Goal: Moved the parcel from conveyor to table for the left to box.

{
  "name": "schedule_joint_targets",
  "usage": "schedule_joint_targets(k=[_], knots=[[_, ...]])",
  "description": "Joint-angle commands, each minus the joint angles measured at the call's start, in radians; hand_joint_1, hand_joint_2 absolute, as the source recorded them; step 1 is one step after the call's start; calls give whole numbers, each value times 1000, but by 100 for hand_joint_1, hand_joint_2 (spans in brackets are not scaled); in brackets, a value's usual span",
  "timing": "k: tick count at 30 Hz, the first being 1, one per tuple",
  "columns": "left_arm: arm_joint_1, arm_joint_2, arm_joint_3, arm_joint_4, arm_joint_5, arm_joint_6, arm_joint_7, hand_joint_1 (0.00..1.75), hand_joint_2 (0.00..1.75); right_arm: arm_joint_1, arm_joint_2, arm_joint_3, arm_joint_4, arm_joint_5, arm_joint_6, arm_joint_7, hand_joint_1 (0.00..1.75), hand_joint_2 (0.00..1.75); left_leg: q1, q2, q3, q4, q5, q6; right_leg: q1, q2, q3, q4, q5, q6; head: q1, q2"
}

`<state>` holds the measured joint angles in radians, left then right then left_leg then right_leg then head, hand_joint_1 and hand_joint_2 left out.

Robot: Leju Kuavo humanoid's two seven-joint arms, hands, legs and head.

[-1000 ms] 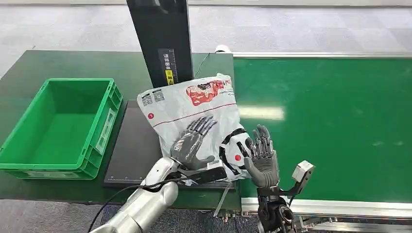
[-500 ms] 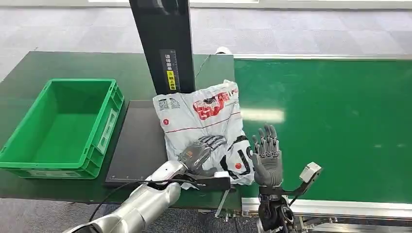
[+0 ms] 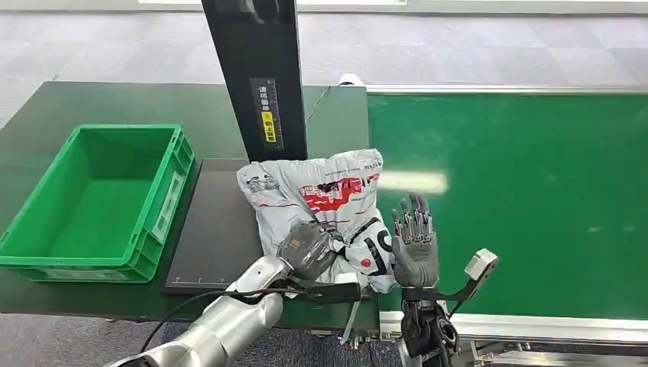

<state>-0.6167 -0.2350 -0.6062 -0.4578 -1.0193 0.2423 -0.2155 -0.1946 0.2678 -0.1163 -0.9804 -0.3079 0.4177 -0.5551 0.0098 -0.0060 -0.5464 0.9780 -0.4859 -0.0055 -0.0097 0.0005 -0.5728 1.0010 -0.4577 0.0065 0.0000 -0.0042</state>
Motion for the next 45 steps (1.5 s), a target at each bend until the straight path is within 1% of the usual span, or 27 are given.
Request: schedule_joint_targets(k=[1, 2, 3, 5, 6, 9, 11, 13, 14, 21, 22, 25, 28, 29, 31, 32, 33, 34, 35, 36, 37, 39, 40, 42, 45], knots=[[-10, 105, 149, -102, 119, 213, -82, 175, 175, 2, -19, 10, 38, -7, -12, -1, 0, 175, 1, 5, -1, -1, 1, 0, 1, 4, -2, -1, 3, -1, 0, 0], [-11, 122, 191, -155, 161, 274, -112, 175, 175, 6, -18, 10, 33, -6, -17, 1, 0, 175, 1, 4, -1, -1, 1, 0, 1, 4, -3, -1, 2, -1, 0, 0], [-12, 146, 220, -210, 195, 267, -130, 175, 175, 10, -19, 11, 29, -7, -20, 0, 0, 175, 1, 4, -2, -1, 1, -1, 1, 4, -4, -1, 3, -1, 0, 0], [-25, 185, 307, -312, 303, 325, -205, 175, 175, 36, -20, 3, 1, -14, -32, -6, 0, 175, 1, 4, -4, 0, 1, -1, 1, 3, -6, 0, 2, -2, 0, 0], [-31, 197, 352, -359, 357, 352, -239, 175, 175, 50, -21, -4, -12, -16, -37, -7, 0, 175, 1, 2, -4, 1, 2, -2, 2, 1, -6, 1, 2, -2, 0, 0], [-28, 249, 452, -502, 451, 356, -282, 175, 175, 90, -25, -22, -44, -23, -34, -9, 0, 175, 3, 2, -6, 2, 1, -2, 3, 2, -7, 1, 1, -1, 0, 0], [16, 268, 521, -626, 502, 358, -301, 175, 175, 101, -23, -33, -52, -23, -33, -7, 0, 175, 2, 5, -6, 1, 1, -2, 2, 4, -8, 1, 1, -1, 0, 0], [68, 268, 579, -731, 534, 366, -315, 175, 175, 101, -19, -43, -52, -22, -34, -8, 0, 175, 2, 6, -6, 1, 1, -2, 2, 5, -9, 1, 1, -1, 0, 0], [82, 273, 585, -754, 538, 355, -314, 175, 175, 100, -18, -44, -52, -22, -34, -7, 0, 175, 1, 5, -7, 0, 1, -2, 2, 5, -9, 1, 1, -1, 0, 0], [86, 257, 589, -751, 540, 368, -324, 175, 175, 97, -16, -47, -50, -22, -38, -7, 0, 175, 1, 2, -8, 0, 2, -2, 1, 2, -9, 1, 1, -1, 0, 0], [96, 256, 613, -783, 577, 388, -347, 175, 175, 99, -14, -52, -52, -24, -40, -6, 0, 175, 1, 2, -8, 0, 2, -2, 1, 2, -9, 1, 1, -1, 0, 0], [153, 277, 708, -941, 635, 389, -346, 175, 175, 110, -8, -71, -67, -28, -37, 4, 0, 175, 1, 5, -7, 0, 1, -2, 1, 5, -10, 0, 1, -1, 0, 0], [166, 276, 801, -1010, 649, 361, -328, 175, 175, 110, -6, -79, -62, -26, -29, 9, 0, 175, 1, 9, -6, -1, 0, -2, 2, 8, -9, 0, 1, -2, 0, 0], [157, 275, 832, -1006, 624, 363, -322, 175, 175, 110, -6, -81, -61, -24, -25, 8, 0, 175, 1, 6, -7, 0, 0, -2, 2, 6, -10, 1, 0, -2, 0, 0], [132, 286, 879, -974, 562, 396, -308, 175, 175, 107, -4, -82, -56, -22, -21, 8, 0, 175, 2, 6, -6, 0, 0, -2, 2, 6, -10, 1, 0, -2, 0, 0], [72, 328, 916, -874, 504, 390, -264, 175, 175, 99, -6, -82, -42, -19, -19, 8, 0, 175, 2, 6, -8, 0, 1, -2, 2, 5, -11, 1, 1, -2, 0, 0], [26, 356, 934, -788, 459, 380, -231, 175, 175, 95, -7, -84, -34, -19, -19, 6, 0, 175, 2, 4, -9, 0, 1, -2, 2, 4, -11, 1, 1, -2, 0, 0], [-49, 396, 954, -645, 386, 370, -186, 175, 175, 93, -8, -89, -25, -22, -16, 4, 0, 175, 2, 5, -8, -1, 2, -2, 2, 4, -11, 0, 1, -2, 0, 0], [-99, 423, 965, -538, 344, 365, -164, 175, 175, 93, -10, -90, -23, -23, -11, 3, 0, 175, 2, 3, -9, 0, 2, -3, 2, 3, -11, 2, 1, -2, 0, 0], [-159, 453, 962, -421, 262, 370, -116, 175, 175, 97, -10, -93, -28, -22, -6, 1, 0, 175, 2, 2, -9, 0, 3, -3, 3, 1, -11, 2, 1, -2, 0, 0], [-198, 461, 969, -364, 248, 372, -127, 175, 175, 101, -10, -94, -33, -21, -5, 3, 0, 175, 2, 0, -9, 0, 3, -3, 2, 0, -11, 2, 0, -2, 0, 0], [-214, 462, 974, -341, 247, 375, -138, 175, 175, 104, -10, -95, -37, -21, -3, 3, 0, 175, 2, 0, -9, 0, 4, -4, 3, 0, -10, 1, 1, -2, 1, 0], [-242, 476, 968, -276, 177, 393, -80, 175, 175, 109, -9, -96, -46, -19, 0, 7, 0, 175, 2, 0, -9, -1, 5, -3, 3, 0, -10, 0, 2, -3, 0, 0], [-318, 516, 952, -145, 44, 381, 30, 175, 175, 118, -7, -101, -57, -17, -6, 12, 0, 175, 2, 1, -9, 0, 4, -3, 2, 1, -11, 1, 1, -3, 0, 0], [-415, 537, 920, 17, -83, 333, 130, 175, 175, 131, -8, -108, -66, -23, 4, 21, 0, 175, 3, 0, -9, 1, 4, -4, 3, -1, -11, 2, 1, -3, 0, 0]])
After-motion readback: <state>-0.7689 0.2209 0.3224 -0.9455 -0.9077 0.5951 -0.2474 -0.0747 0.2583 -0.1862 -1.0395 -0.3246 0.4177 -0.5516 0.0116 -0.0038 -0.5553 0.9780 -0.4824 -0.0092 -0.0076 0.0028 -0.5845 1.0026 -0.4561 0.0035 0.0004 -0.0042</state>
